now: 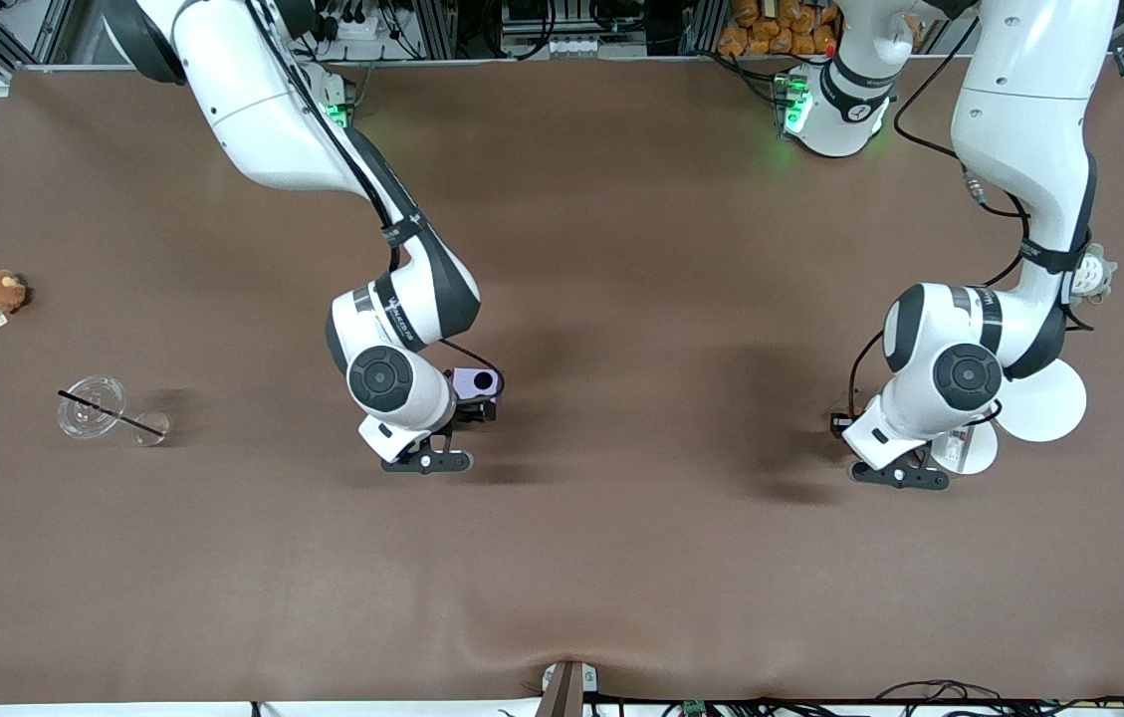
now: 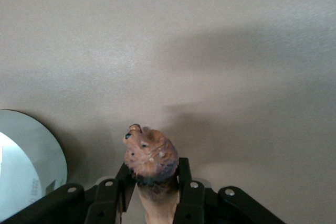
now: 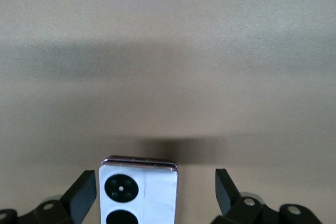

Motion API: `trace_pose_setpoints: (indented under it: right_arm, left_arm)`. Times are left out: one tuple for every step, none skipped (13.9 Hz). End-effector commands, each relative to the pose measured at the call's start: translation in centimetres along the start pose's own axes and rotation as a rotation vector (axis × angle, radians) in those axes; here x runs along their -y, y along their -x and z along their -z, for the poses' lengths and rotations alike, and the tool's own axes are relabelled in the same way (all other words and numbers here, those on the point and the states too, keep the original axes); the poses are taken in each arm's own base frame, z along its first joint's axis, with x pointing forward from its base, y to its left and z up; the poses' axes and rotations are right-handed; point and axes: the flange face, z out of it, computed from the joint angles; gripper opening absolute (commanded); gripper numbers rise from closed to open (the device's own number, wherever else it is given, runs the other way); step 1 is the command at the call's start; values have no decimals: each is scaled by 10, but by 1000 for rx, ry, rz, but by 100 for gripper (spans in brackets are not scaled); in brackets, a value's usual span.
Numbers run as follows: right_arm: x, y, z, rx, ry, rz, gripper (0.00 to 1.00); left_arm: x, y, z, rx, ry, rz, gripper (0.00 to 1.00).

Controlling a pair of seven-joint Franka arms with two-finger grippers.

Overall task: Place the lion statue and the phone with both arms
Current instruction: 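Carry the lion toward the white lamp with the left gripper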

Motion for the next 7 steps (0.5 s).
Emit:
trace_pose_setpoints:
  right_arm:
    - [10, 3, -4, -2, -5, -25, 100]
    - [17, 7, -8, 7, -11, -26, 100]
    - [18, 9, -12, 11, -8, -33, 100]
    - [19, 9, -14, 14, -6, -42, 100]
    - [17, 11, -18, 24, 0, -48, 100]
    - [15, 13, -22, 33, 5, -51, 100]
    - [14, 15, -25, 41, 10, -57, 100]
  left_arm:
    - [9, 2, 3, -15, -1, -28, 0]
    - [20, 3, -1, -10, 0, -15, 0]
    - [30, 4, -3, -8, 0, -4, 0]
    - [30, 3, -7, -3, 1, -6, 0]
    - [30, 3, -8, -1, 2, -4, 21]
    - [30, 2, -6, -6, 2, -5, 74]
    - [28, 0, -3, -12, 5, -2, 100]
